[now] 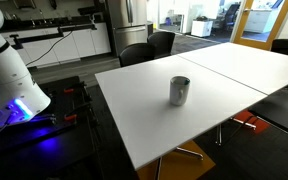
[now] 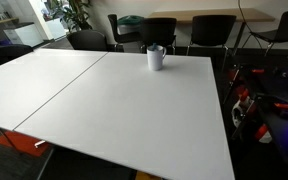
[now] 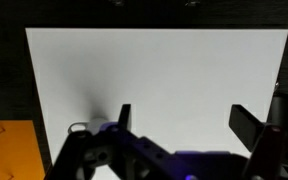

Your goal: Take the marker out of the mug and put it on the table

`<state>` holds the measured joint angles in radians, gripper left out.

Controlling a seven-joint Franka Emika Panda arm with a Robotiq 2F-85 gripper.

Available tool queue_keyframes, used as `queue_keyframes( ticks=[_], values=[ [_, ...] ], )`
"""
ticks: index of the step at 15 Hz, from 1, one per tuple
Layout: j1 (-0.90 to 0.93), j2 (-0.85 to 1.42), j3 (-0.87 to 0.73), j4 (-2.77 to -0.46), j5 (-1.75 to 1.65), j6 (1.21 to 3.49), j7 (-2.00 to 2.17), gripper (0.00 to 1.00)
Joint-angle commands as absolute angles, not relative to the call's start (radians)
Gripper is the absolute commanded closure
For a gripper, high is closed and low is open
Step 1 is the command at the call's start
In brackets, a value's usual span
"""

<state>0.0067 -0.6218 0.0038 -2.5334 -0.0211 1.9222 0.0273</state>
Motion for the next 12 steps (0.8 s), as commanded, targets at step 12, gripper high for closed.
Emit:
queue_keyframes(
  ticks=[12],
  values=[
    [-0.012, -0.601, 0.009, -2.518, -0.017, 1.987, 0.072, 0.00]
  ],
)
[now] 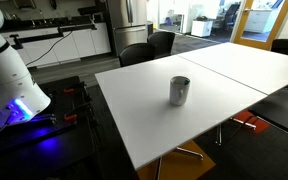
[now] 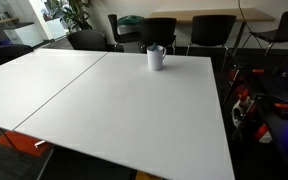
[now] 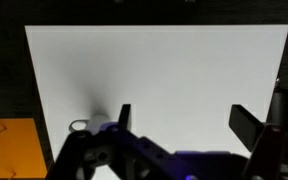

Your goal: Take the marker out of the mug and put it on the table

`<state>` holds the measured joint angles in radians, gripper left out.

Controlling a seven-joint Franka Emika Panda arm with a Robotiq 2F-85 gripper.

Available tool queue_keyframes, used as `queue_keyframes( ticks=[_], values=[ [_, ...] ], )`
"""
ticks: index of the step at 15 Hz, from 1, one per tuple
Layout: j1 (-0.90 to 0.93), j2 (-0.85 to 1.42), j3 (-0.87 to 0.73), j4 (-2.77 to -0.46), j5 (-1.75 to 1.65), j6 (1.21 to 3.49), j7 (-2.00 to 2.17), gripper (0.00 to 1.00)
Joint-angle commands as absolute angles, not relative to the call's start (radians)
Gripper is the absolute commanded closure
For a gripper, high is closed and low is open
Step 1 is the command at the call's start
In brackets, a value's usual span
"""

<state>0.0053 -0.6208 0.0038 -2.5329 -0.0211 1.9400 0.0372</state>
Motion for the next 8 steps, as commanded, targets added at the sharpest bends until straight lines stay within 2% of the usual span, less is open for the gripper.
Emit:
queue_keyframes(
  ticks=[1, 8],
  values=[
    [-0.018, -0.594, 0.010, -2.515, -0.016, 2.012, 0.091, 0.00],
    [-0.112, -0.514, 0.062, -2.513, -0.066, 2.288, 0.343, 0.00]
  ],
)
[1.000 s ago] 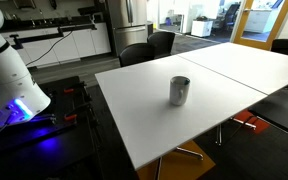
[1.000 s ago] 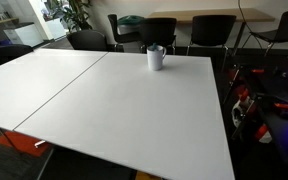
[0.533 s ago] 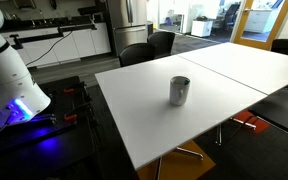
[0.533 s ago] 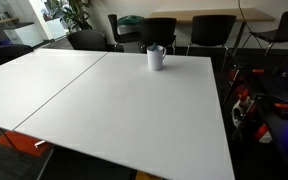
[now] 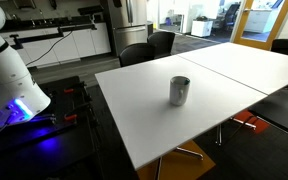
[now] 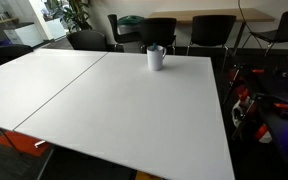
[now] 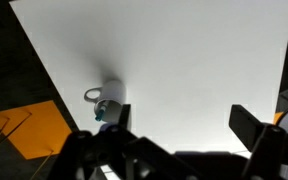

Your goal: Take the marker out of the mug and put it on the table

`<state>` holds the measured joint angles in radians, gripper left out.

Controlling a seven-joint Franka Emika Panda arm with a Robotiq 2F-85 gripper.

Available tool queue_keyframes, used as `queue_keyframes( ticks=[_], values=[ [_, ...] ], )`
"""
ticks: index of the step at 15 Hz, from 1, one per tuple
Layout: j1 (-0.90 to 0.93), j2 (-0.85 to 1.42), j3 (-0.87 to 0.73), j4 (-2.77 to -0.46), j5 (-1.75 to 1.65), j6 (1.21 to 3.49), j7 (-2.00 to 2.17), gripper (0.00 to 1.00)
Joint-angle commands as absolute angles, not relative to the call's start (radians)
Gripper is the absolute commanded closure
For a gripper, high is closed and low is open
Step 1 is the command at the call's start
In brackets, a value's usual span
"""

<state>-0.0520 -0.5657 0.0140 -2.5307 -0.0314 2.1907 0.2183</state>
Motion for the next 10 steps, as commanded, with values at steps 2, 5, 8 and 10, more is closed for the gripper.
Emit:
queue_keyframes(
  ticks=[2, 5, 8, 10],
  values=[
    [-0.160, -0.475, 0.101, -2.511, -0.120, 2.373, 0.454, 0.00],
    [-0.247, -0.421, 0.175, -2.511, -0.241, 2.481, 0.658, 0.00],
    [-0.360, -0.383, 0.276, -2.513, -0.406, 2.560, 0.903, 0.00],
    [-0.457, -0.370, 0.364, -2.511, -0.507, 2.588, 1.071, 0.00]
  ],
)
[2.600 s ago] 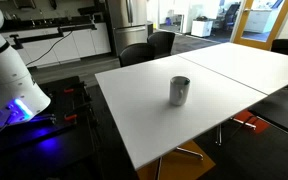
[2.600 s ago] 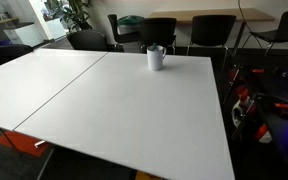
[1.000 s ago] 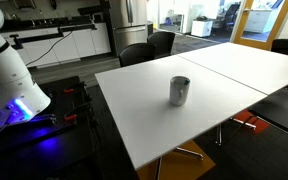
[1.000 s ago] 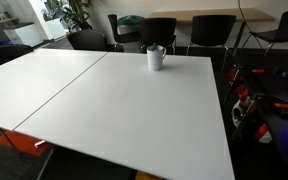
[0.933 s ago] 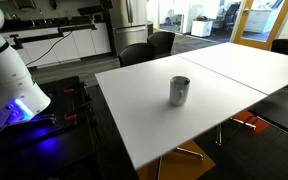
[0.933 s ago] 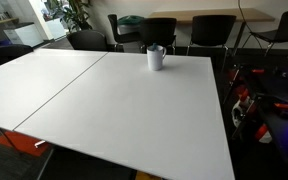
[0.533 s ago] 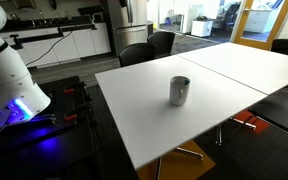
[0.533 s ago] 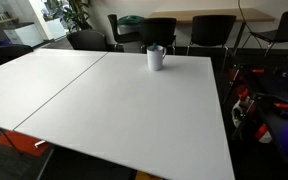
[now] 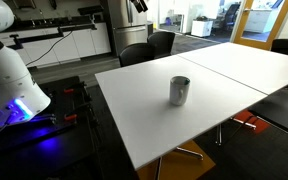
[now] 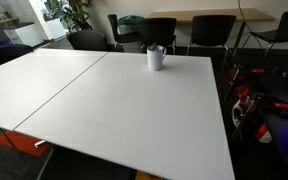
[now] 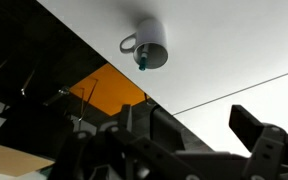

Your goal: Take the marker out of the mug and put it on the table

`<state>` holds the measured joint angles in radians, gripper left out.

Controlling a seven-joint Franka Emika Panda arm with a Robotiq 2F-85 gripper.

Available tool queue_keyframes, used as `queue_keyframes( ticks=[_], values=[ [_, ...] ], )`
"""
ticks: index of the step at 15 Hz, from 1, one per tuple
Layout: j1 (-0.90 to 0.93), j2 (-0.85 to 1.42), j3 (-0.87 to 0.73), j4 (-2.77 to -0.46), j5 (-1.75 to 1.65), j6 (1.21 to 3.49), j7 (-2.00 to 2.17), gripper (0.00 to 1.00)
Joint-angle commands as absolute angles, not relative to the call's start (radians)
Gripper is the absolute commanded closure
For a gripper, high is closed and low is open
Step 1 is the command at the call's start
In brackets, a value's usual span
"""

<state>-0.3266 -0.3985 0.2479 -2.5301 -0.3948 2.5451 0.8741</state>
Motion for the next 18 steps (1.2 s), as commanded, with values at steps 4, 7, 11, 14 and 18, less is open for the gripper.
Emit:
queue_keyframes(
  ticks=[4, 7, 11, 14, 18],
  values=[
    [-0.676, -0.364, 0.576, -2.497, -0.676, 2.592, 1.397, 0.00],
    [-0.777, -0.331, 0.709, -2.476, -0.811, 2.551, 1.636, 0.00],
    [-0.646, -0.314, 0.588, -2.495, -0.851, 2.541, 1.648, 0.00],
    [-0.648, -0.311, 0.587, -2.491, -0.851, 2.541, 1.648, 0.00],
    [-0.505, -0.264, 0.367, -2.479, -0.929, 2.565, 1.640, 0.00]
  ],
)
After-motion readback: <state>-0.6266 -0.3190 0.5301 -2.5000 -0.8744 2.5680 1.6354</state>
